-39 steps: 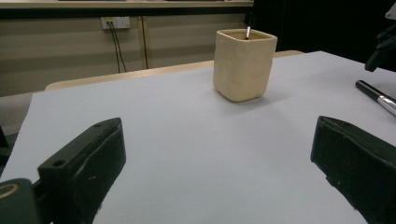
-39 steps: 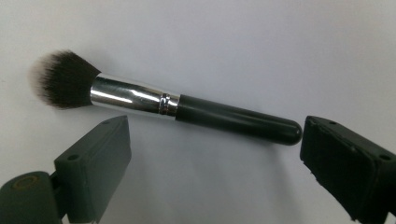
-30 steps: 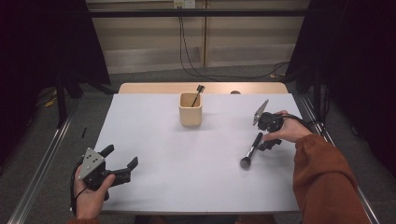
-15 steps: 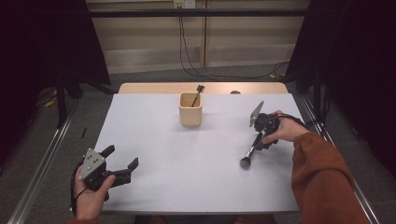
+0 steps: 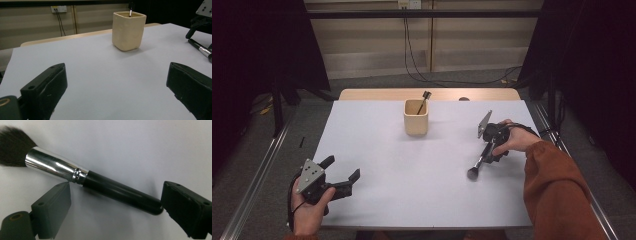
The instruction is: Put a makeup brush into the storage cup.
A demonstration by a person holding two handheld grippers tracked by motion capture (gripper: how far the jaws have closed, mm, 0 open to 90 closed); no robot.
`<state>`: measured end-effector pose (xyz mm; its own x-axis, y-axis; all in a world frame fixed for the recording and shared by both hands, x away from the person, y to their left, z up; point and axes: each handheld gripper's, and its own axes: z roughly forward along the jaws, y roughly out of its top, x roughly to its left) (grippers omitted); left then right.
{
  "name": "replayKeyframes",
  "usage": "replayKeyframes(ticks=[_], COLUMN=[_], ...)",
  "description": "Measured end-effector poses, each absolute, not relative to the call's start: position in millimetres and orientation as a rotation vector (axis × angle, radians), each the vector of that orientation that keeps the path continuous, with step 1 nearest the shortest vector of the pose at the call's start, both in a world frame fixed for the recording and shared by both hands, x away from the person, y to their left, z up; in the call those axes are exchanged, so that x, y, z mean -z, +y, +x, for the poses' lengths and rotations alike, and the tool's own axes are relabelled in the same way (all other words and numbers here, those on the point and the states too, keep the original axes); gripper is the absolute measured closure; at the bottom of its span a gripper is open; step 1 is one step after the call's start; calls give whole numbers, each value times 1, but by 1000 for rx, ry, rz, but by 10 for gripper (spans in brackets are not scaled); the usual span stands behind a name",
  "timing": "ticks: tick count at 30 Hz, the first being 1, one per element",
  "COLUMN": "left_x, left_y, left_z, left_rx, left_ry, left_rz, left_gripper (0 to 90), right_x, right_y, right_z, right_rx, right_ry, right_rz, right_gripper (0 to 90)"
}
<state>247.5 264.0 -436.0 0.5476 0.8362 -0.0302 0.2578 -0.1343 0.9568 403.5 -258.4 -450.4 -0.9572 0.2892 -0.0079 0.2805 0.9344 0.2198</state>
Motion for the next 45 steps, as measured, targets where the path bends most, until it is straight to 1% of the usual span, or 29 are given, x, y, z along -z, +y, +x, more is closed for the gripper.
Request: replayKeyframes(ticks=[2, 4, 6, 11, 16, 17, 19, 23, 25, 30, 33, 36, 45], left_x=[436, 436, 436, 437, 437, 437, 437, 437, 437, 437, 438, 438, 437], left_y=[264, 265, 265, 265, 265, 265, 264, 265, 265, 265, 265, 265, 265], left_z=[248, 248, 247, 248, 248, 248, 248, 248, 248, 248, 249, 249, 248], left_rx=[-652, -652, -652, -647, -647, -645, -644, -645, -647, -645, -643, -642, -645], left_ry=[937, 937, 939, 941, 946, 948, 946, 944, 948, 950, 947, 951, 952], left_rz=[1670, 1670, 1668, 1675, 1675, 1674, 1674, 1677, 1677, 1676, 1680, 1678, 1677], left_gripper=[33, 33, 33, 33, 33, 33, 33, 33, 33, 33, 33, 33, 33], right_x=[452, 456, 459, 459, 459, 459, 457, 454, 452, 451, 450, 450, 450], right_y=[-256, -254, -254, -257, -261, -260, -260, -264, -263, -260, -260, -260, -260], right_z=[404, 405, 406, 407, 406, 406, 407, 407, 406, 403, 403, 404, 401], right_rx=[-332, -320, -290, -270, -270, -263, -259, -271, -260, -252, -251, -255, -276], right_ry=[3059, 3075, 3082, 3089, 3089, 3087, 3092, 3093, 3093, 3115, 3125, 3132, 3120], right_rz=[457, 436, 461, 526, 528, 536, 556, 552, 551, 504, 501, 488, 483], right_gripper=[112, 181, 162, 147, 185, 200, 258, 430, 467, 602, 662, 742, 752])
